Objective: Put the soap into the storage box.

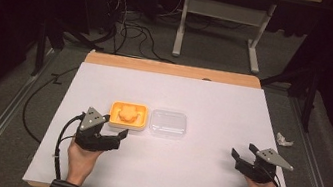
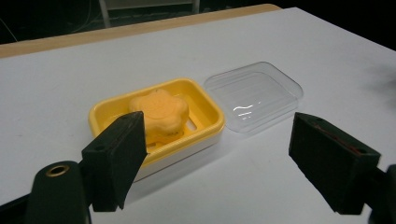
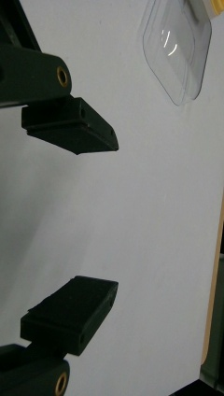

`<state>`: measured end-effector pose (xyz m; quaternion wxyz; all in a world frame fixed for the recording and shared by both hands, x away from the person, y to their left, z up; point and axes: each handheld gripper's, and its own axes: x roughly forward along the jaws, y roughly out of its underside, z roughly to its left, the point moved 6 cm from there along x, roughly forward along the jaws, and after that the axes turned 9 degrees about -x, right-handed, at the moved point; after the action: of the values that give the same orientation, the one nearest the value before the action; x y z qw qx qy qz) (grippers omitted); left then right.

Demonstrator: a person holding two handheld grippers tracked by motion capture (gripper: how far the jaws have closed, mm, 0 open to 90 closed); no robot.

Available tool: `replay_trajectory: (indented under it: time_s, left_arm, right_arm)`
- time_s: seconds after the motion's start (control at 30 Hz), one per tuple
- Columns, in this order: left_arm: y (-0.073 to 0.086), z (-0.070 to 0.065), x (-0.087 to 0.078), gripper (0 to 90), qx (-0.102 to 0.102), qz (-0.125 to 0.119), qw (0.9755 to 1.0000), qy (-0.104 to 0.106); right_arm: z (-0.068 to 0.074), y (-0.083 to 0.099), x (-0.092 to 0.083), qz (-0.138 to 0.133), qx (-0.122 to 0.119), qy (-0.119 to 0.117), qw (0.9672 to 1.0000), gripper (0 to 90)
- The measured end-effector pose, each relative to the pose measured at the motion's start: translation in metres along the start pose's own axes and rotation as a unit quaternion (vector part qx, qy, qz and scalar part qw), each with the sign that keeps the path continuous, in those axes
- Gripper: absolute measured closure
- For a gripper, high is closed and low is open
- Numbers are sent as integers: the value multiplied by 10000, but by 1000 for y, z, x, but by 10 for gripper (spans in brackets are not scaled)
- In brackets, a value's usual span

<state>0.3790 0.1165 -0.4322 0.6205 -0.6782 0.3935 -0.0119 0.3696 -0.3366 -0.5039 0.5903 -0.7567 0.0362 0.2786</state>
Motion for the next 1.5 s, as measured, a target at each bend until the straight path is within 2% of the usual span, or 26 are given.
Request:
replay_trajectory:
  time_s: [0.23,0.6,0.7,1.2,1.5]
  left_arm:
    - [3,-7,-4,196,2,-40,10000,49]
    - [13,-15,3,197,71,74,9999,120]
    - [15,-17,5,196,34,73,9999,152]
    - [24,-19,11,197,-65,102,9998,147]
    - [29,-23,20,198,16,174,9997,161]
  right_arm:
    - [0,0,0,0,-10,-22,10000,280]
    - [1,0,0,-17,-32,-15,10000,280]
    - [1,0,0,-14,-19,-8,10000,279]
    - [1,0,0,-8,-19,-2,10000,280]
    - [0,0,0,-8,-33,5,10000,280]
